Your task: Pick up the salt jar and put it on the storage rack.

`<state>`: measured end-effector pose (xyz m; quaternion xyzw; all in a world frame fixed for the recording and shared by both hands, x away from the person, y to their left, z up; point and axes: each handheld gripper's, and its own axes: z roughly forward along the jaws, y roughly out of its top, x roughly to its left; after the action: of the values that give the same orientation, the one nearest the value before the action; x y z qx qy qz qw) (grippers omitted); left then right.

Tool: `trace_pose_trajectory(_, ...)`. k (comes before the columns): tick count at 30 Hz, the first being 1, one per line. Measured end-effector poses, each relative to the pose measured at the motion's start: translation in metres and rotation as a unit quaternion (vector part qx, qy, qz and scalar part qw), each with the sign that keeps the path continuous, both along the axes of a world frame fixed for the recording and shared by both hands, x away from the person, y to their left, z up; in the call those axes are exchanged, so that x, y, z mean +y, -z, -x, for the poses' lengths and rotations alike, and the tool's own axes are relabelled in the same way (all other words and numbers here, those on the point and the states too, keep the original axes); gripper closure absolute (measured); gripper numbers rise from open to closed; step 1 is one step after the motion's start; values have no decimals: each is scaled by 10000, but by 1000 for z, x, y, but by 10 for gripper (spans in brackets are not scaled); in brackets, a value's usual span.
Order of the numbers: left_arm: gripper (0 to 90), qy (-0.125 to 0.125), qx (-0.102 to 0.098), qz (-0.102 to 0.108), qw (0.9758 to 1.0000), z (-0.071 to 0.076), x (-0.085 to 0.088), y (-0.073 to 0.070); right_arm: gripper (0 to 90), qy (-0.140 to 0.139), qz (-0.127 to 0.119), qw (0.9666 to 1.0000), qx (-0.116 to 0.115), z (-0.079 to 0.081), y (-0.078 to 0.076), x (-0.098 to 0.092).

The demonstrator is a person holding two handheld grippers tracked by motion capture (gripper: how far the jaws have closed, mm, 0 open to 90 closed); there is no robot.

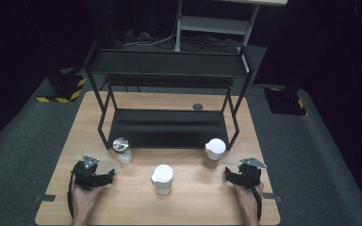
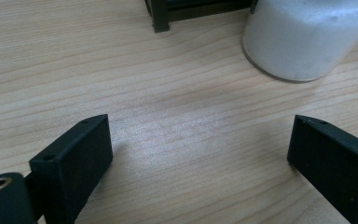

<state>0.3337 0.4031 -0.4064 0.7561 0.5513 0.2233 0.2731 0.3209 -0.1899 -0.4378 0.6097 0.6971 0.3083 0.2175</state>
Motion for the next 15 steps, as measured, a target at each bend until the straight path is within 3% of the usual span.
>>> trace_pose_trajectory(15,63,35,10,57,10000,0,3,0,95,-85,34,10000,26,-2,0,0)
